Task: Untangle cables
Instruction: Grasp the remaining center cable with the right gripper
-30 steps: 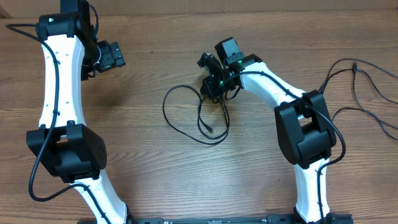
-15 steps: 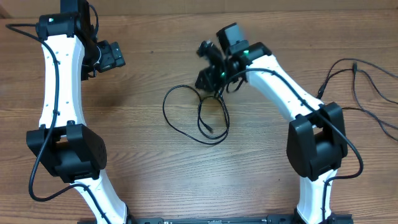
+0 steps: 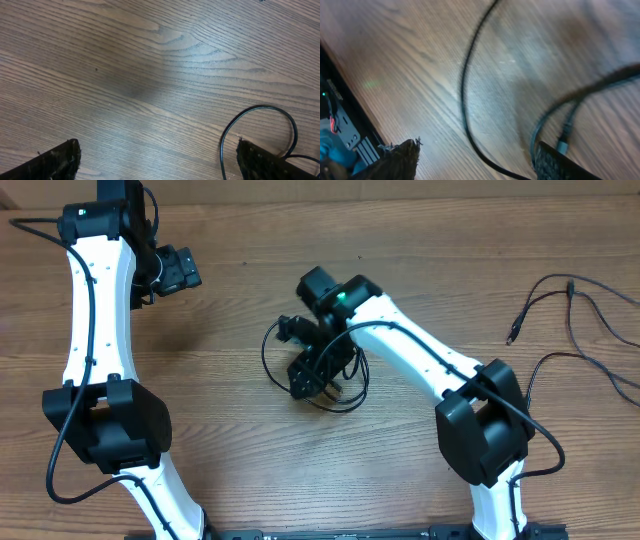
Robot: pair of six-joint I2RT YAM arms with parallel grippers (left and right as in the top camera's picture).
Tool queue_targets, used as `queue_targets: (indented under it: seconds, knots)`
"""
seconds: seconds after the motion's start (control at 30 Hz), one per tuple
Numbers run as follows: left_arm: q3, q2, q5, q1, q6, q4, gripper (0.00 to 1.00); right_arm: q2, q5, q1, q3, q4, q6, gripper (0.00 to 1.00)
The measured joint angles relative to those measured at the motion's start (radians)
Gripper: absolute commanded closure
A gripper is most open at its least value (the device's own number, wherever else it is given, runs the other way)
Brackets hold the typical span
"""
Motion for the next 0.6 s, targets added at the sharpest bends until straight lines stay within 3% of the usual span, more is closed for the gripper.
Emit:
queue_targets:
  seconds: [0.1,0.33,0.4,0.43,0.47,0.6]
  knots:
    - [0.000,0.000,0.000,0.000,0.000,0.000,0.00,0.000,-0.001,0.035,-0.006,0.043,-0.006,0.15]
    - [0.000,0.000,0.000,0.000,0.000,0.000,0.00,0.000,-0.001,0.077,-0.141,0.189,-0.006,0.16]
    - [0.000,0.000,0.000,0.000,0.000,0.000,0.00,0.000,0.000,0.077,-0.171,0.210,-0.004,0.36]
    - [0.000,0.000,0.000,0.000,0.000,0.000,0.00,0.000,-0.001,0.077,-0.183,0.217,-0.002,0.77]
    - [0.000,0.000,0.000,0.000,0.000,0.000,0.00,0.000,0.000,0.077,-0.198,0.222,-0.002,0.96]
    - [0.000,0.000,0.000,0.000,0.000,0.000,0.00,0.000,-0.001,0.077,-0.202,0.227,0.001,0.96]
